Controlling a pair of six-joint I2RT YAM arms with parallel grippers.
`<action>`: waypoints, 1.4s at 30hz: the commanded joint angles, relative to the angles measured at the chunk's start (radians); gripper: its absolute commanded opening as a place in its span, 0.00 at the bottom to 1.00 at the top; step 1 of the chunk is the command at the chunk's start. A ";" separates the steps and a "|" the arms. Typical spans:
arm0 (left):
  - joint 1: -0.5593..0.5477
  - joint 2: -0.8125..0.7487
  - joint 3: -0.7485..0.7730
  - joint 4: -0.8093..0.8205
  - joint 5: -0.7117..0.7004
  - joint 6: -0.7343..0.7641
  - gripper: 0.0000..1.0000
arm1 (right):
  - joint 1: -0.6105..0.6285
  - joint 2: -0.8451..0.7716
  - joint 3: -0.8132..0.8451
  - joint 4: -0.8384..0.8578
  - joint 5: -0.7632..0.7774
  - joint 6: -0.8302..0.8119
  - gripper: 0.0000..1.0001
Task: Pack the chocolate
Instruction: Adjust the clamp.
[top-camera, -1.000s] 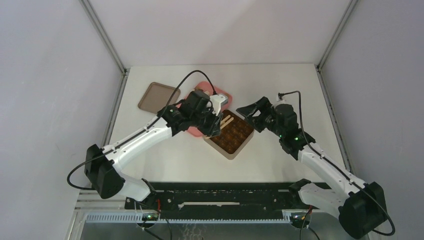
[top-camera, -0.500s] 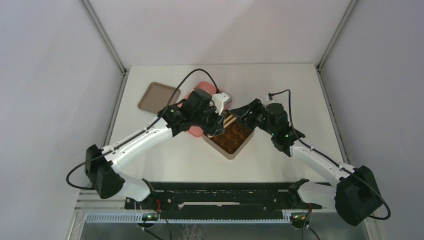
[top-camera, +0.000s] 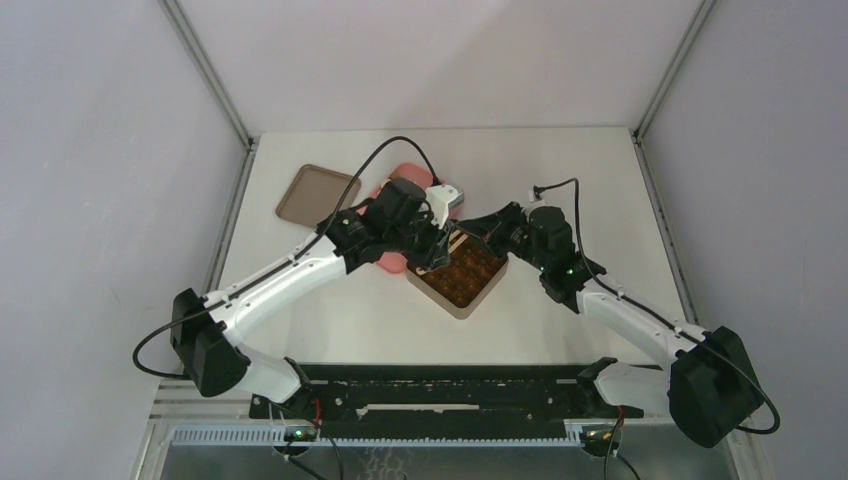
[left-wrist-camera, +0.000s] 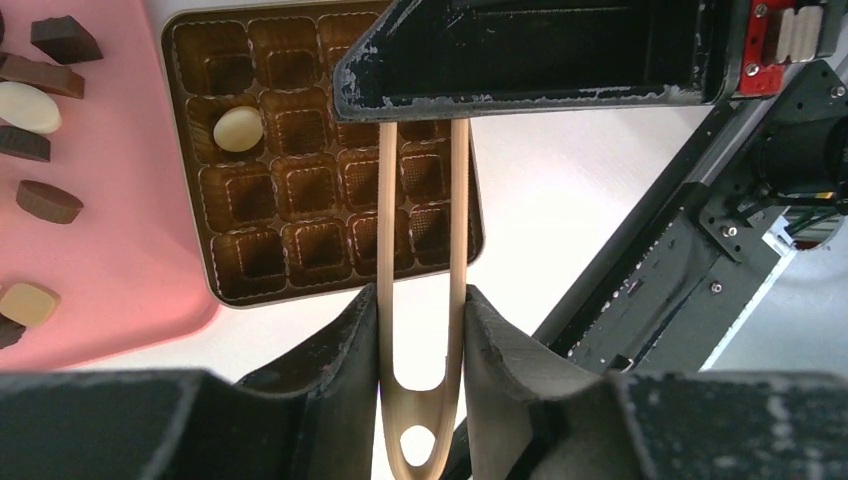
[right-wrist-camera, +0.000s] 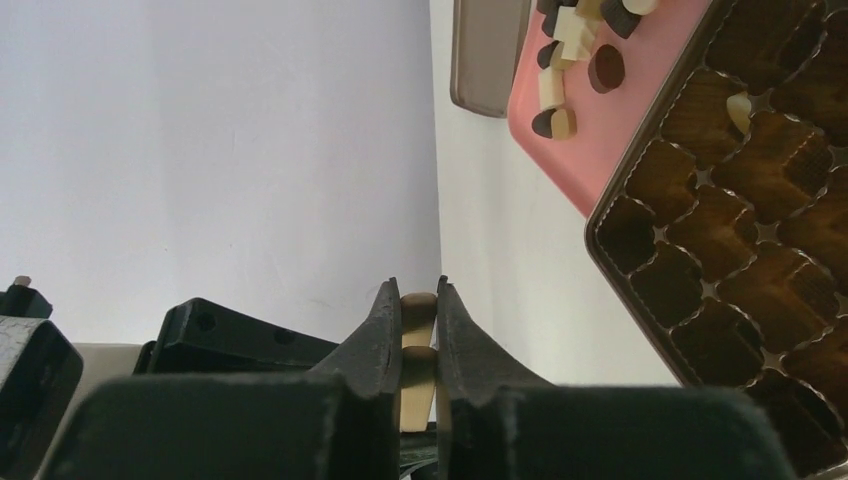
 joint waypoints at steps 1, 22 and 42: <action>-0.019 0.002 0.072 0.040 -0.059 -0.008 0.38 | 0.009 -0.003 0.014 0.059 -0.016 0.023 0.05; -0.026 -0.027 0.054 0.088 -0.144 -0.018 0.47 | 0.009 0.005 0.001 0.093 -0.074 0.050 0.00; 0.010 -0.109 -0.036 0.147 -0.161 -0.034 0.53 | -0.003 0.005 -0.012 0.098 -0.095 0.076 0.00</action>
